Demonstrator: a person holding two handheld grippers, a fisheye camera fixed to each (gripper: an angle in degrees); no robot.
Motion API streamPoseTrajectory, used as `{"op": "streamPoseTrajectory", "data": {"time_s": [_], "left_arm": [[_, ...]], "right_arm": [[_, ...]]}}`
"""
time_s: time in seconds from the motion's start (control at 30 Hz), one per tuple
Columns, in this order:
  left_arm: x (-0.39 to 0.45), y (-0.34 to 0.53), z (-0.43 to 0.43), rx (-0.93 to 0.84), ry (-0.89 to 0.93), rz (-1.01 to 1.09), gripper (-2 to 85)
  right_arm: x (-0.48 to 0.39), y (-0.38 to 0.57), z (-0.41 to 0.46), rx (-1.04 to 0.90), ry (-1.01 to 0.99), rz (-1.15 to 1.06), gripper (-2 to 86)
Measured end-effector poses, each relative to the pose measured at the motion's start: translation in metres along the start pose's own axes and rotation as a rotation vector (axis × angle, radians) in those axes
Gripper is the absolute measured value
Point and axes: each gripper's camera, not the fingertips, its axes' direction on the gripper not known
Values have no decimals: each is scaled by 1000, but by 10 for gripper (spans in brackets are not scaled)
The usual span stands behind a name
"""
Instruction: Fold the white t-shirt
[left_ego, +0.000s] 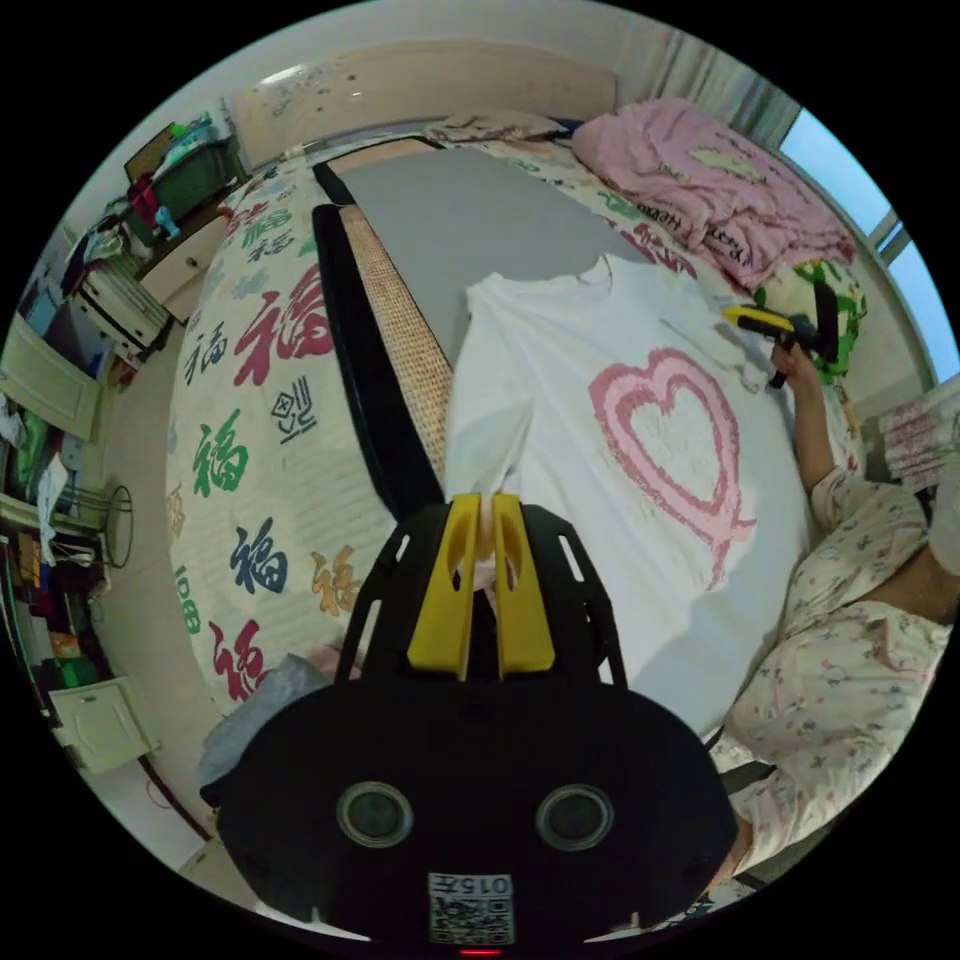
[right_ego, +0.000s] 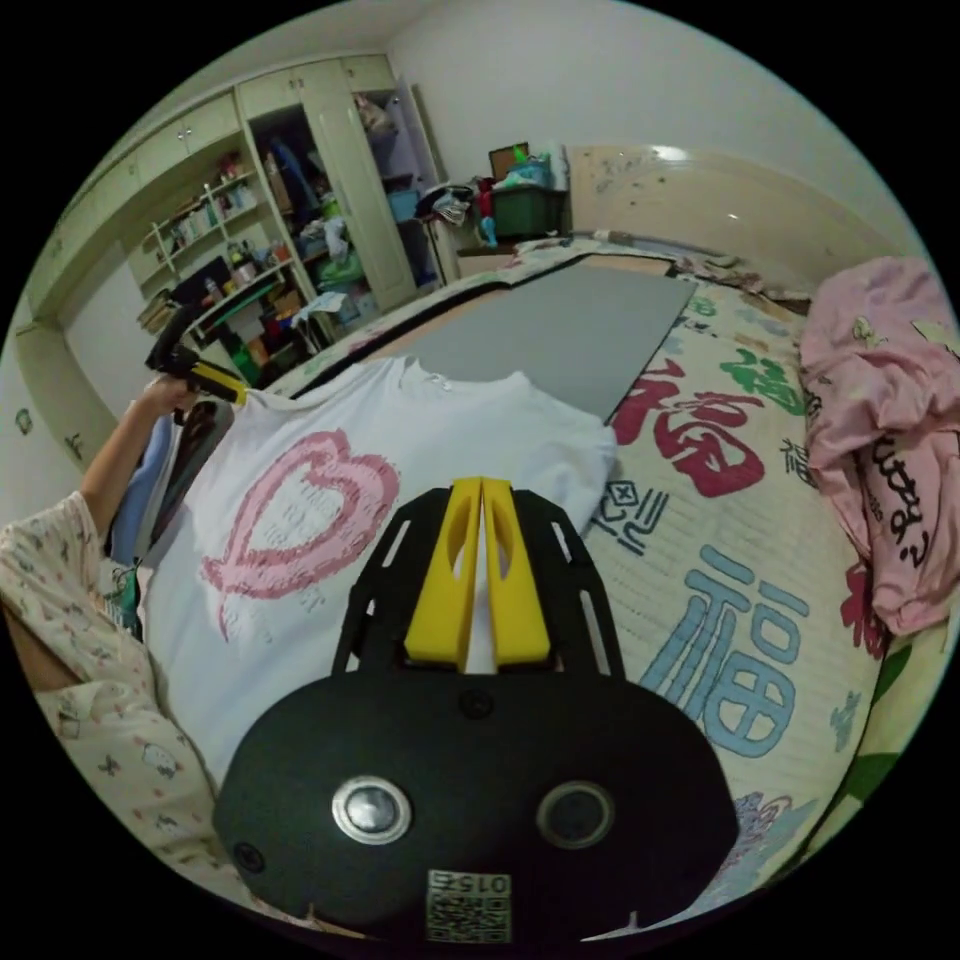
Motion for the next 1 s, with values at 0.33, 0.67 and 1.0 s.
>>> {"op": "streamPoseTrajectory", "data": {"time_s": [0.33, 0.67, 1.0], "left_arm": [[-48, 28, -11, 66, 92, -49, 10], [-63, 56, -18, 151, 142, -99, 3], [-52, 58, -27, 237, -141, -279, -8]], "right_arm": [[-71, -8, 50, -228, 132, -207, 80], [-51, -23, 25, -191, 112, -154, 7], [7, -58, -49, -18, 84, 18, 3]]}}
